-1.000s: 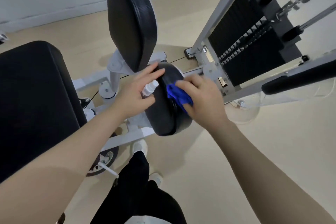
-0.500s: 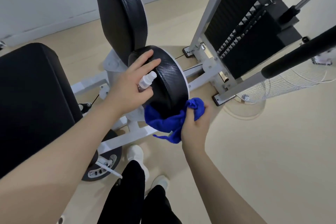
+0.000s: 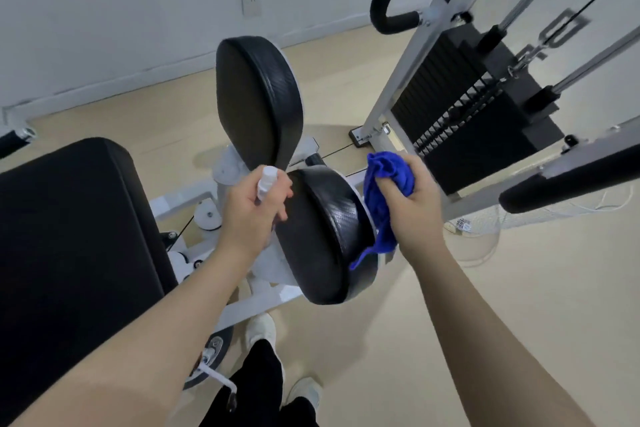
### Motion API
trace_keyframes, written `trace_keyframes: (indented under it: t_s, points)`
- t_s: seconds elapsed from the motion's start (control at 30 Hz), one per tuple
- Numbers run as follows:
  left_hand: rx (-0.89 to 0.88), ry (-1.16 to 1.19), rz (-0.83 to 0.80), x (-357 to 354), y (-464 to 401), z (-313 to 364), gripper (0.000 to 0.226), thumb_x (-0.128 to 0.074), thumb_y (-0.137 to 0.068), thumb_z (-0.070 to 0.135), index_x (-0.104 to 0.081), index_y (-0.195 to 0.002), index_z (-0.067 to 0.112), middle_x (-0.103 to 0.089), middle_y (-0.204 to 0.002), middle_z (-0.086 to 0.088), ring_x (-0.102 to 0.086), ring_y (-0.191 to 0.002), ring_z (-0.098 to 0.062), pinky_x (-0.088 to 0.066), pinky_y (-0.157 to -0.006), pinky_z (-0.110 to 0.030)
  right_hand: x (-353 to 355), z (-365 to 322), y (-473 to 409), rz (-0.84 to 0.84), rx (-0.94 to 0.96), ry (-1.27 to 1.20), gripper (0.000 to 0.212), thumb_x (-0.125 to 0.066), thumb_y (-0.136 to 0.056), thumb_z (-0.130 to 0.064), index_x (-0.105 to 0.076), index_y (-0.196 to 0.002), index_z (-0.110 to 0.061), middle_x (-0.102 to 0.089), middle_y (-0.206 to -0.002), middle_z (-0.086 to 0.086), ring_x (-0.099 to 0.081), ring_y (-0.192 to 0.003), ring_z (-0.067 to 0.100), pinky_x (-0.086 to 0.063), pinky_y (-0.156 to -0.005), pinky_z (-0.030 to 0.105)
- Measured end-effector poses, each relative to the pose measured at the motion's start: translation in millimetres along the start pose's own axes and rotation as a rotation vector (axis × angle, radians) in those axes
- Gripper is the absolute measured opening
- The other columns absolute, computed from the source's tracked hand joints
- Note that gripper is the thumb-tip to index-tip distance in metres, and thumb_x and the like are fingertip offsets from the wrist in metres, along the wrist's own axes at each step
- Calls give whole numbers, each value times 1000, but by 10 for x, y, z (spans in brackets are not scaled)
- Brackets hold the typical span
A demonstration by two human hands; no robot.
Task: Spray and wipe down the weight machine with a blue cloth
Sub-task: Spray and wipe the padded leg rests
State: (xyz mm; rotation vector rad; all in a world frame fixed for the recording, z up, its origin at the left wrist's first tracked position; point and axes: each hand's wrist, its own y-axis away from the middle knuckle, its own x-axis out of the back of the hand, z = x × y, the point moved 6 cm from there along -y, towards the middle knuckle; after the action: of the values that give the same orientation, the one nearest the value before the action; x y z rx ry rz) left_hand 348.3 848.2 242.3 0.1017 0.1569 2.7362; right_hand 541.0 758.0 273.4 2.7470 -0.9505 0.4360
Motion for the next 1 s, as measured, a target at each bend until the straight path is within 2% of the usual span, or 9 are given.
trace_keyframes:
  t_s: [0.03,0.1,0.2,0.3,0.47,0.63,0.8,0.93,1.0]
  points:
    - [116,66,-1,67,-67,-56,33,-51,-72,44,-55,-64,13,-51,-57,-1,-48,-52,-12,-40,-56,-28,-136,-172,-132,-74,47,53,21,-58,-87,-9,-59,-94,-28,-60,-83,-18,-54,-77,-4,-45,-76,15]
    - [273,42,-36,217,-189,-191,46,-48,-82,48,-49,-56,10,-46,-53,-4,-45,-51,-14,-39,-57,-29,-386,-415,-335,-170,118,182,20,-60,-86,-9,-59,-98,-25,-60,-86,-12,-54,-78,-2,-43,-73,11]
    - [359,-85,-42,519,-499,-416,55,-41,-93,47,-49,-55,7,-47,-56,-10,-45,-53,-20,-41,-61,-32,-710,-572,-628,-243,122,287,21,-59,-86,-11,-61,-105,-20,-62,-91,-7,-55,-84,4,-44,-77,19]
    - [342,-85,-39,780,-927,-588,54,-42,-93,41,-48,-57,2,-46,-57,-14,-42,-50,-22,-40,-59,-31,-1097,-678,-927,-289,139,343,20,-58,-87,-13,-60,-103,-24,-61,-88,-12,-56,-85,4,-48,-77,25]
    - [320,-83,-94,932,-1501,-638,50,-36,-75,45,-46,-52,2,-45,-55,-13,-44,-52,-22,-37,-56,-29,-1508,-902,-1288,-287,237,406,16,-59,-87,-16,-59,-100,-26,-59,-85,-17,-56,-82,1,-47,-69,18]
    - [247,-138,-150,915,-1782,-550,51,-35,-82,41,-45,-47,5,-47,-57,-16,-46,-52,-20,-42,-56,-28,-1763,-1023,-1541,-363,261,590,16,-58,-88,-20,-59,-103,-23,-58,-82,-14,-54,-77,3,-46,-68,21]
    - [165,-243,-150,952,-1973,-577,52,-39,-95,27,-44,-47,7,-45,-51,-11,-48,-55,-23,-43,-59,-29,-1789,-1047,-1653,-365,160,518,12,-57,-87,-19,-56,-94,-28,-59,-81,-12,-56,-78,7,-47,-66,19]
    - [223,-335,-113,1029,-1951,-741,55,-38,-97,32,-44,-48,7,-47,-49,-8,-52,-55,-26,-47,-68,-32,-1802,-1098,-1649,-380,179,548,12,-56,-88,-19,-55,-97,-27,-58,-82,-12,-55,-78,6,-47,-66,19]
    - [310,-341,-54,1089,-1898,-868,53,-36,-97,34,-44,-51,9,-46,-51,-8,-50,-55,-24,-47,-68,-34,-1849,-1209,-1619,-384,324,673,15,-57,-85,-19,-57,-100,-23,-61,-85,-5,-57,-79,14,-49,-66,28]
